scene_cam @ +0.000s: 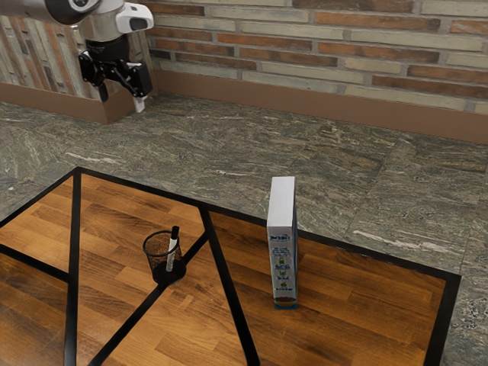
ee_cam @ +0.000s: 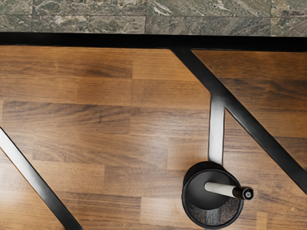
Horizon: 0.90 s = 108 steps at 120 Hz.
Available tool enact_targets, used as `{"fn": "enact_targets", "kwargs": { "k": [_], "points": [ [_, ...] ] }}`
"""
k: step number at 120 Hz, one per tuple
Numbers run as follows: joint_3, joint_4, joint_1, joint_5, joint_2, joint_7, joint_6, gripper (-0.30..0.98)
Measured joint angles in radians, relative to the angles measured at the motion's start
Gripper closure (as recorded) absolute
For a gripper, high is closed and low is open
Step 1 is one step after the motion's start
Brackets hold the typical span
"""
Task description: Take the marker out of the pen holder and place it to the left of the pen holder.
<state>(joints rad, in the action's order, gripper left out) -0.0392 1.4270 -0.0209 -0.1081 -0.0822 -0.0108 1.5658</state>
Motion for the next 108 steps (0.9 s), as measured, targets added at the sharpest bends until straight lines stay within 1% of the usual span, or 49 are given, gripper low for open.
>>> {"fn": "enact_targets", "kwargs": {
  "k": [26, 36, 42, 48, 54, 60, 76, 90, 100, 108],
  "points": [
    [0.0, 0.001, -0.01, 0.005, 0.0, -0.002, 0.0, 0.0],
    [0.02, 0.012, -0.017, 0.041, 0.003, -0.037, -0.011, 0.0],
    [0.029, 0.013, 0.047, 0.036, 0.0, -0.062, -0.037, 0.0],
    [0.033, 0.017, 0.171, -0.011, -0.032, -0.099, -0.053, 0.0],
    [0.036, 0.041, 0.29, -0.048, -0.092, -0.143, -0.039, 0.0],
    [0.036, 0.057, 0.331, -0.074, -0.162, -0.187, -0.018, 0.0],
    [0.034, 0.064, 0.334, -0.132, -0.295, -0.288, 0.047, 0.0],
    [0.029, 0.061, 0.325, -0.151, -0.348, -0.358, 0.091, 0.0],
    [0.029, 0.066, 0.316, -0.151, -0.361, -0.401, 0.126, 0.0],
    [0.026, 0.119, 0.313, -0.144, -0.327, -0.432, 0.164, 0.01]
  ]
}}
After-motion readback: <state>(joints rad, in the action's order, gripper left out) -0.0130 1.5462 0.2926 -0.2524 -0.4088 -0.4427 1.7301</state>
